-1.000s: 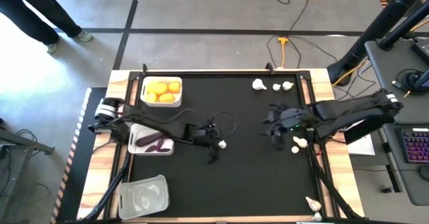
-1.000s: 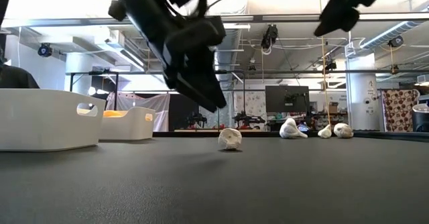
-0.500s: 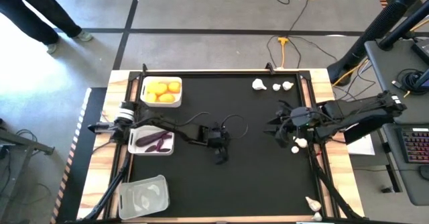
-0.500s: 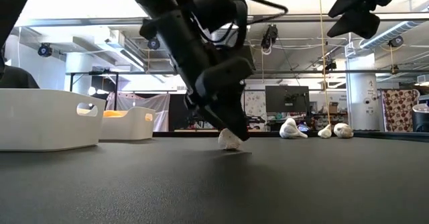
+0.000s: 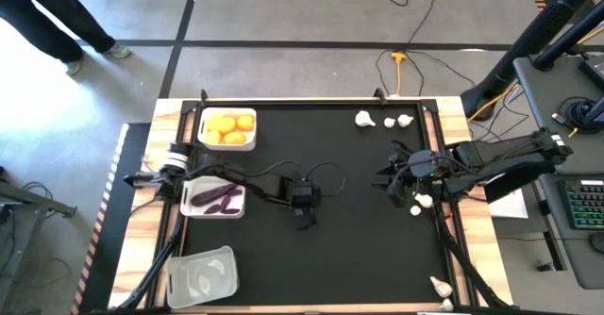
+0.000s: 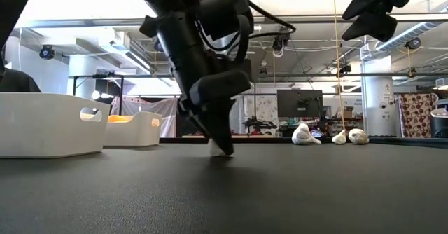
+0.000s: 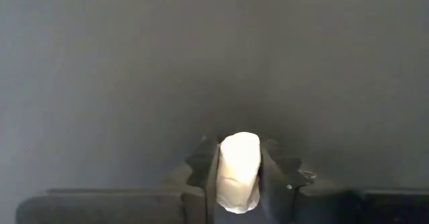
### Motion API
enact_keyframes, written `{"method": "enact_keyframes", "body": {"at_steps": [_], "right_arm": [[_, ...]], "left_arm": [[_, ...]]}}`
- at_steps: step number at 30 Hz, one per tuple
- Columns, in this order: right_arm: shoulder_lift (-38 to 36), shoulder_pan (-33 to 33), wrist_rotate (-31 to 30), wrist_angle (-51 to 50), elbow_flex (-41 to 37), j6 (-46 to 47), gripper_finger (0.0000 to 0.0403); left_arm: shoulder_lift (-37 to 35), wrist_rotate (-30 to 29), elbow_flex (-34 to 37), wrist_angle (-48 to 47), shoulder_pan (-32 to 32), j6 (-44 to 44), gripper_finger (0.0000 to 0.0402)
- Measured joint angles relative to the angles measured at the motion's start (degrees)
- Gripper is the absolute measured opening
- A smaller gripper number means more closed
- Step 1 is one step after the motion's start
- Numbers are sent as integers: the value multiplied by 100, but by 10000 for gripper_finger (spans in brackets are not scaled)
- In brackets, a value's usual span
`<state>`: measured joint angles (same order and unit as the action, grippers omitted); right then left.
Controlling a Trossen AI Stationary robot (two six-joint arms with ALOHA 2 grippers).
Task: Sort produce into baskets
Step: Put the garlic into the gray bin
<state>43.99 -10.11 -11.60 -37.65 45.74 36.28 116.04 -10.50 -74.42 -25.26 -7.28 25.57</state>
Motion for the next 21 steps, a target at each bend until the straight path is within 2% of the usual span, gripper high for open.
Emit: {"method": "enact_keyframes", "body": {"at_steps": [4, 7, 11, 16, 21], "right_arm": [[2, 0, 0, 0, 0, -226, 219], [2, 0, 3, 2, 0, -627, 219], [2, 0, -5, 18, 0, -1543, 219], [52, 0, -44, 124, 0, -1937, 219], [207, 0, -46, 155, 0, -1937, 219]], "left_arm": [[-292, 141, -38, -784, -151, 373, 53], [-775, 454, -248, -1556, -428, 567, 53], [-1354, 1410, -422, -2691, -1009, 920, 52], [-2051, 2409, -416, -3433, -1974, 2514, 52], [-2317, 2583, -161, -3525, -3100, 4473, 55]]}}
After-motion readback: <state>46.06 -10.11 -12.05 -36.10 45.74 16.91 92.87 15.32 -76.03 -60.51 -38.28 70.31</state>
